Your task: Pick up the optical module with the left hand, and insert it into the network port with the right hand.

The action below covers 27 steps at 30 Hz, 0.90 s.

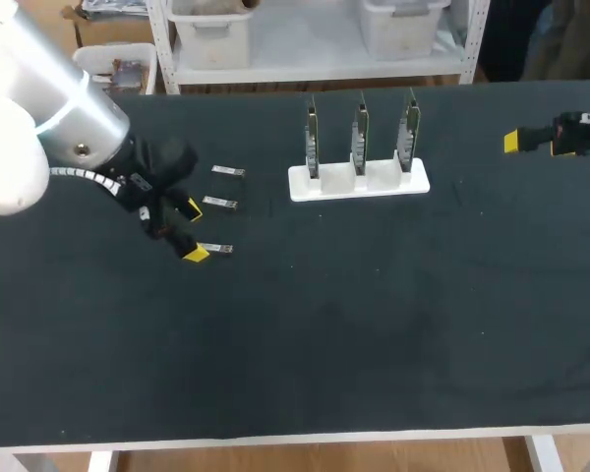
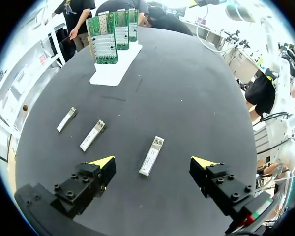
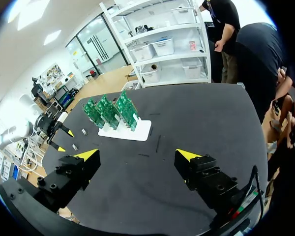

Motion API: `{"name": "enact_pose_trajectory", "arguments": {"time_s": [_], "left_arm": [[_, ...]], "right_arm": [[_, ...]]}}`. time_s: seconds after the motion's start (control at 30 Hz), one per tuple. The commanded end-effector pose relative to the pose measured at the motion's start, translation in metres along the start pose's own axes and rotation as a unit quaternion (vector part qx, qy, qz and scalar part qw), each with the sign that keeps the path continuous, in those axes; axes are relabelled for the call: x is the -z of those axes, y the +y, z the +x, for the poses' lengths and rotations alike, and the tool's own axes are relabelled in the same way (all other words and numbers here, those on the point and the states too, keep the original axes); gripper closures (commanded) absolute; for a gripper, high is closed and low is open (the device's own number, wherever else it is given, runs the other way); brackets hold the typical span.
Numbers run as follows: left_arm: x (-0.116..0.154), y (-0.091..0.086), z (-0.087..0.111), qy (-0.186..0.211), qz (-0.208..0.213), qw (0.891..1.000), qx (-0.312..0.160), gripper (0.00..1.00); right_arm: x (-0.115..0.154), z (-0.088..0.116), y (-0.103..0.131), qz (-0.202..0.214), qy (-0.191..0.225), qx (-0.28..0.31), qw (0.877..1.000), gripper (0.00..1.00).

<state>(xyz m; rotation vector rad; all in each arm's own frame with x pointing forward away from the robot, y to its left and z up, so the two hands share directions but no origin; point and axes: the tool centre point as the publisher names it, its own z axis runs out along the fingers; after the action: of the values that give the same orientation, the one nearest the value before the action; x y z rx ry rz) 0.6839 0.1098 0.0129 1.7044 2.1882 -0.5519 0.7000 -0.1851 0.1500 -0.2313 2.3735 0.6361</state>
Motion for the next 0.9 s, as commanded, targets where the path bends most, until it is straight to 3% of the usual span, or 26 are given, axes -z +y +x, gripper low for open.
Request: {"name": "enact_pose_trajectory", "arguments": {"time_s": [0.03,0.07,0.6,0.83,0.9], "left_arm": [[-0.002,0.001,-0.001,-0.029,0.021,0.999,0.0,0.0],[0.001,-0.001,-0.002,-0.045,0.026,0.999,0.001,0.0],[0.001,-0.001,-0.002,-0.045,0.026,0.999,0.001,0.0],[0.0,0.002,-0.013,0.039,-0.013,0.998,-0.043,0.0],[0.0,0.003,-0.015,0.042,-0.019,0.997,-0.055,0.0]], "right_arm": [[0.0,0.0,0.0,0.0,0.0,0.0,1.0,0.0],[0.0,0.0,0.0,0.0,0.0,0.0,1.0,0.0],[0.0,0.0,0.0,0.0,0.0,0.0,1.0,0.0],[0.0,0.0,0.0,0.0,0.0,0.0,1.0,0.0],[0.0,0.0,0.0,0.0,0.0,0.0,1.0,0.0]]}}
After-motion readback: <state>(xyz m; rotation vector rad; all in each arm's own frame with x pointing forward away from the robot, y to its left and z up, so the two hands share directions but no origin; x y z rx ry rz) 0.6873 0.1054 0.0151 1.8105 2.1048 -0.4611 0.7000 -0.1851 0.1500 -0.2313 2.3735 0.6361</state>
